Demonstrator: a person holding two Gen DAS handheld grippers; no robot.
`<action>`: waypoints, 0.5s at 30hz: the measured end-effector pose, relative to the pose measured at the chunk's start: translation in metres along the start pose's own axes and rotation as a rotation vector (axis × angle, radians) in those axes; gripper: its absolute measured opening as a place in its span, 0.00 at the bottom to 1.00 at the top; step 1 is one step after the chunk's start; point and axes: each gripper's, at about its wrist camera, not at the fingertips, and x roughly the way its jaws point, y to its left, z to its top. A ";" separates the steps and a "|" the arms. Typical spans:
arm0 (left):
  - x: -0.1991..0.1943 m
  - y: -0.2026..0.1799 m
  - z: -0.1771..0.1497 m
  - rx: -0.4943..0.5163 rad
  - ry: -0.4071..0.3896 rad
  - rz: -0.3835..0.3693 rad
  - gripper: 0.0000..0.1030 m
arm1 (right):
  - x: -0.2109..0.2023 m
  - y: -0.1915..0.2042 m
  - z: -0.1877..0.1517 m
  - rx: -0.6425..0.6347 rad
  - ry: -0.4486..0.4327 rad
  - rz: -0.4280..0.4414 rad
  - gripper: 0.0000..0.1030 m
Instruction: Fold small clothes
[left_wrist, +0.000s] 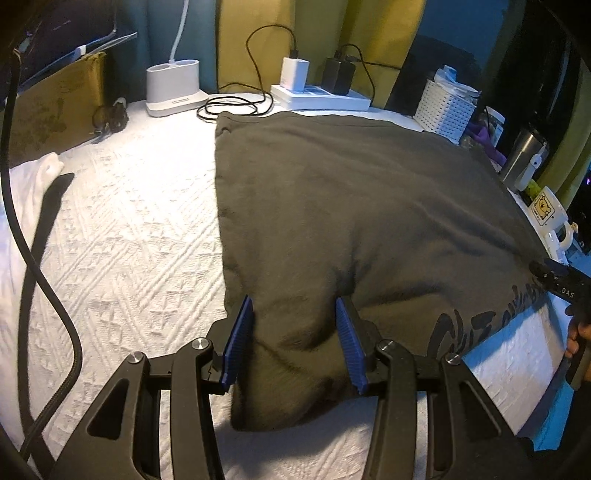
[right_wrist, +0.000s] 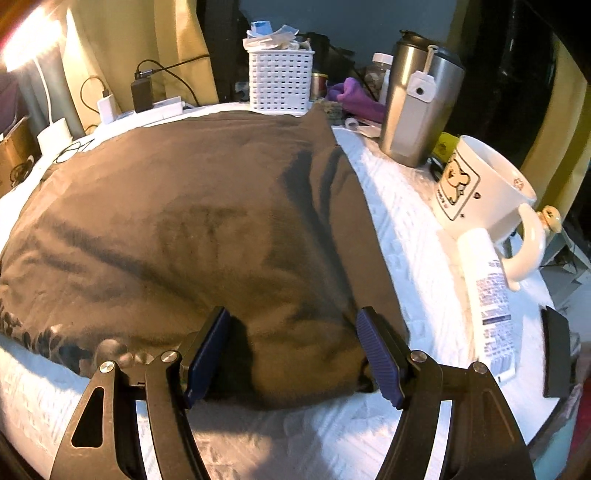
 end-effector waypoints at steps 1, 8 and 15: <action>-0.001 0.001 -0.001 0.001 -0.001 0.011 0.45 | -0.001 0.000 -0.001 0.000 -0.001 -0.008 0.71; -0.009 0.011 -0.013 -0.005 -0.004 0.056 0.46 | -0.009 -0.006 -0.013 0.025 -0.011 -0.022 0.70; -0.020 0.017 -0.020 -0.067 0.008 0.006 0.46 | -0.022 -0.013 -0.022 0.051 -0.018 -0.028 0.71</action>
